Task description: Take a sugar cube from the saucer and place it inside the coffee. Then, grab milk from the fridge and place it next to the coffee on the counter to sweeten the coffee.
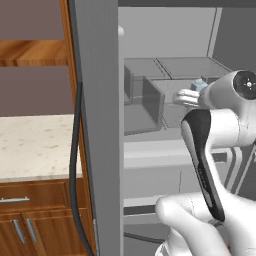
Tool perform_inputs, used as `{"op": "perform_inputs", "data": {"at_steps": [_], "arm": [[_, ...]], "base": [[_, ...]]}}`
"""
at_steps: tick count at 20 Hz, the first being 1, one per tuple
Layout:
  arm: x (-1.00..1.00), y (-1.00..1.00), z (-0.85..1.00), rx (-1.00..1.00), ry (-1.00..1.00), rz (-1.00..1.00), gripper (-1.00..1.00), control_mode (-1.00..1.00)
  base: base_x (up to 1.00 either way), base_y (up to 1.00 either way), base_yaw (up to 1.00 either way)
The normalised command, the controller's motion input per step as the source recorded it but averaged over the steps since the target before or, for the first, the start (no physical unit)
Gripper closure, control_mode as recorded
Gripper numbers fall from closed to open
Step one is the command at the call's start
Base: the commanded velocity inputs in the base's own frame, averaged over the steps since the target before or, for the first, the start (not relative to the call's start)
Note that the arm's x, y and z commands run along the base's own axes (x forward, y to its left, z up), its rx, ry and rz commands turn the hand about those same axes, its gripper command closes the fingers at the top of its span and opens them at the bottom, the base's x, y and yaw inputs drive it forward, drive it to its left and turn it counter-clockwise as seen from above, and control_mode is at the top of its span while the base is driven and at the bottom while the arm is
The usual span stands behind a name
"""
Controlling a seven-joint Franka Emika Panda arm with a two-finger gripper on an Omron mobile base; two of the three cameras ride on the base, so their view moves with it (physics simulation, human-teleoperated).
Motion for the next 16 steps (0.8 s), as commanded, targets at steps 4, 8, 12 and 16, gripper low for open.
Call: {"op": "perform_inputs", "data": {"at_steps": [4,8,12,16], "arm": [[-0.63,0.13,-0.05,0.0,0.06,0.1,1.0,-1.0],[-0.18,0.02,-0.02,0.0,0.01,0.02,1.0,1.0],[0.0,0.0,0.0,0.0,0.0,0.0,1.0,1.0],[0.0,0.0,0.0,0.0,0.0,0.0,1.0,1.0]], "base": [[0.0,0.0,0.0],[-0.72,0.04,0.01],[-1.0,0.02,-0.1],[-1.0,0.0,-0.38]]}}
